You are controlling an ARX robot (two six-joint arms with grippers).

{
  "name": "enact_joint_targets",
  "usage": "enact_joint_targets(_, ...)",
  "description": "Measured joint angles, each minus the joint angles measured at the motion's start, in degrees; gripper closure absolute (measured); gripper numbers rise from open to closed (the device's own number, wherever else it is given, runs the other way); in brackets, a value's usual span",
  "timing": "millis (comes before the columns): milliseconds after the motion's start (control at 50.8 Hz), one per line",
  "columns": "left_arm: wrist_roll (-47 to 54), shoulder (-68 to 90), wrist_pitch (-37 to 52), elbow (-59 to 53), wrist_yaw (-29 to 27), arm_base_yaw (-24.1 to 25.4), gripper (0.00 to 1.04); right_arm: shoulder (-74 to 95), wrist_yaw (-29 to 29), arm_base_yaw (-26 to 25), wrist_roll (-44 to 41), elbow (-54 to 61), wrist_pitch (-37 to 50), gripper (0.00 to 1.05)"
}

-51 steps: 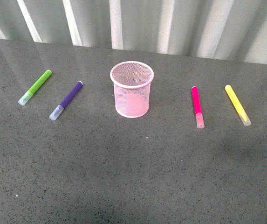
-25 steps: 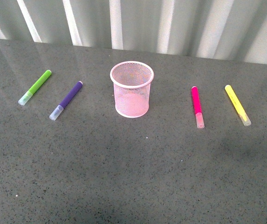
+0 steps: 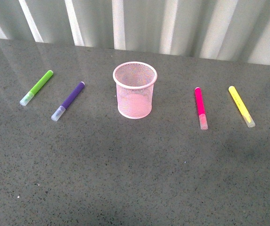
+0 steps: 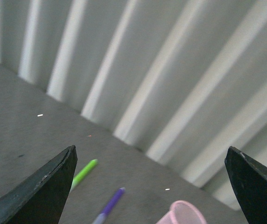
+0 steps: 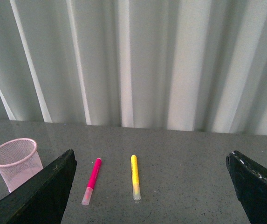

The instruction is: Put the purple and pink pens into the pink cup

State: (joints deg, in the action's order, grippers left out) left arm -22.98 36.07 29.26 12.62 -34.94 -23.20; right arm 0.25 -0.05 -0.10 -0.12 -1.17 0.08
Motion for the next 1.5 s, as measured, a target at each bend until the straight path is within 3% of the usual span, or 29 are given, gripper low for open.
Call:
enact_joint_targets(79,0.57,15.21,5.84,9.03,0.98,-2.1,0.07,0.0,0.0,0.0,0.0,0.0,0.0,0.07)
enact_joint_targets(138,0.46,29.31,3.5,19.3,4.87,-2.43,0.07,-0.02,0.13,0.0,0.0,0.0,0.0,0.07)
enact_joint_targets(276,1.84,57.07,-12.79,42.1,12.94,-2.62,0.07,0.0,0.02,0.0,0.0,0.0,0.0,0.07)
enact_joint_targets(413,3.63,74.66,-28.79,59.58,11.02,-1.68,0.07,0.0,0.04,0.0,0.0,0.0,0.0,0.07)
enact_joint_targets(531,4.46,84.48,-34.67,69.59,10.56,0.13,0.07,-0.02,0.04,0.0,0.0,0.0,0.0,0.07)
enact_joint_targets(827,3.76,88.13,-35.78,75.43,15.1,5.64,0.07,-0.02,0.04,0.0,0.0,0.0,0.0,0.07)
enact_joint_targets(1102,11.13,89.59,-36.0,73.92,15.47,11.06,0.07,-0.02,0.02,0.0,-0.02,0.0,0.0,0.07)
enact_joint_targets(1496,13.92,96.21,-38.4,75.49,16.68,12.15,0.07,-0.02,0.02,0.0,-0.02,0.0,0.0,0.07)
